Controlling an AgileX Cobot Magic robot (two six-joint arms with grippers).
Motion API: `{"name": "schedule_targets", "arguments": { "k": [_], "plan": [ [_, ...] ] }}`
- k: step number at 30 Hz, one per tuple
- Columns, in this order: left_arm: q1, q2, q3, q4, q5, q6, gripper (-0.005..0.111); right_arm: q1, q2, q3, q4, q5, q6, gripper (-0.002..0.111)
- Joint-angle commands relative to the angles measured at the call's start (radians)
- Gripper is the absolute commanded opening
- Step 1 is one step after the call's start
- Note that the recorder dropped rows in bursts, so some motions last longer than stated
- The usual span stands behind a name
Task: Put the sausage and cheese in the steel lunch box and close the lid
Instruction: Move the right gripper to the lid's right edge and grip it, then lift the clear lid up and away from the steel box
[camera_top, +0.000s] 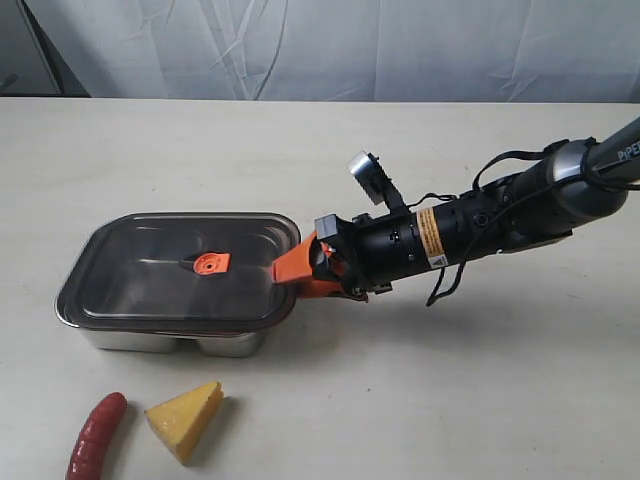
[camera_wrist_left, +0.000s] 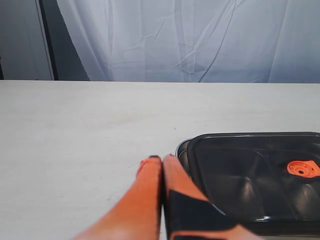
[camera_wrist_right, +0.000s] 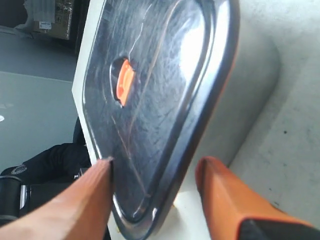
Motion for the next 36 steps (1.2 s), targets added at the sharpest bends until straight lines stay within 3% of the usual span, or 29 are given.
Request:
{"name": "schedule_targets", "arguments": {
  "k": [1, 33, 36],
  "plan": [
    [-0.008, -0.007, 0.004, -0.014, -0.005, 0.000, 0.000, -0.001, -0.001, -0.004, 0.013, 0.025, -0.023, 0.051],
    [-0.008, -0.007, 0.004, -0.014, -0.005, 0.000, 0.000, 0.035, -0.001, -0.004, 0.036, 0.049, -0.103, 0.051],
    [-0.008, -0.007, 0.004, -0.014, -0.005, 0.000, 0.000, 0.035, -0.001, -0.004, 0.032, 0.072, -0.103, 0.041]
  ]
}}
